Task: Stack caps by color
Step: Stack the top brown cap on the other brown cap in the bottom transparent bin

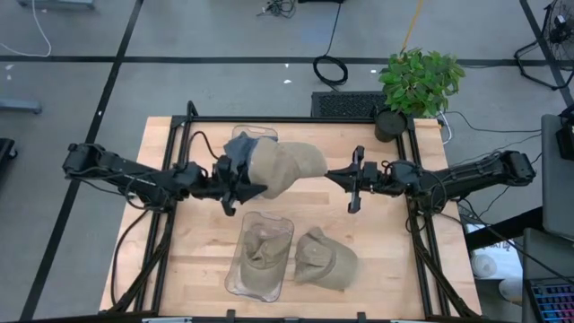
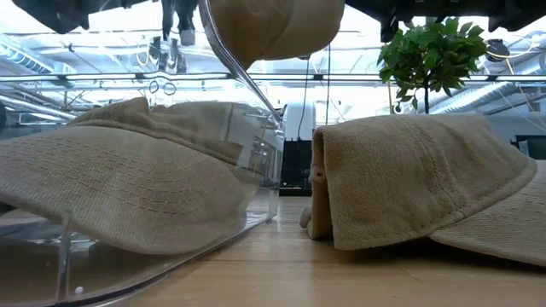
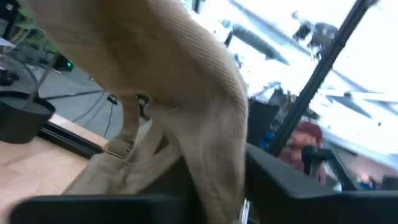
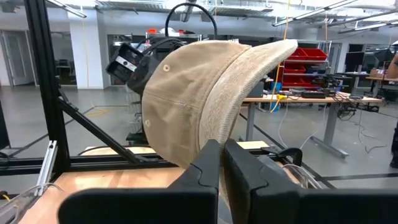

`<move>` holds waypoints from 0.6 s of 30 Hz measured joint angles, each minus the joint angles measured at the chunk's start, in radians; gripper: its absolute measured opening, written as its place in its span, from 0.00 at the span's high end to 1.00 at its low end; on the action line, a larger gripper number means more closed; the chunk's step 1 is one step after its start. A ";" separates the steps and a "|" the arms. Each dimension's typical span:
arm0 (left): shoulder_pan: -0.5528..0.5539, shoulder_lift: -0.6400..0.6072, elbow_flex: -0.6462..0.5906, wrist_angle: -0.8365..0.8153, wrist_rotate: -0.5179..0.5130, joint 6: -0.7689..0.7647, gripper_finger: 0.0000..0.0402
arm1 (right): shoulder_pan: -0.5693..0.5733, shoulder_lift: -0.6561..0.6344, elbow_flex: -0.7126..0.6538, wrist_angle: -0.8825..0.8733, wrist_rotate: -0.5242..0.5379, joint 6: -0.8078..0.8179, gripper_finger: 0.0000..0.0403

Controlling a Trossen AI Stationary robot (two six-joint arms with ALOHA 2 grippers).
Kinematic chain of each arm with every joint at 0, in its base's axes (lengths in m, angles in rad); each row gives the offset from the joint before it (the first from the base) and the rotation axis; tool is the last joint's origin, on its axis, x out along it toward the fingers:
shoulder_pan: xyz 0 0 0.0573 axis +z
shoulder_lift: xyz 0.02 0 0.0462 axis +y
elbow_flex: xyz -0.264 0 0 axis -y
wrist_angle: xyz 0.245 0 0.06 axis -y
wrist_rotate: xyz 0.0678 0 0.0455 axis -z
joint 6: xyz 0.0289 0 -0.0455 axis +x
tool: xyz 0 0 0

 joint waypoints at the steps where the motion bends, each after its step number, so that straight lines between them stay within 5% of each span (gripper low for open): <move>1: 0.000 0.000 0.010 -0.022 0.013 0.012 0.77 | 0.000 0.000 0.000 0.000 0.000 -0.007 1.00; 4: 0.003 0.000 0.042 -0.100 0.055 0.036 0.96 | 0.001 0.000 0.000 -0.001 -0.003 -0.012 1.00; 10: -0.016 0.000 0.226 -0.506 0.061 0.073 0.98 | 0.000 0.000 0.000 -0.053 0.002 -0.006 0.95; 18: -0.064 0.067 0.676 -1.263 -0.078 0.129 0.99 | 0.001 0.000 0.000 -0.191 0.051 0.068 0.89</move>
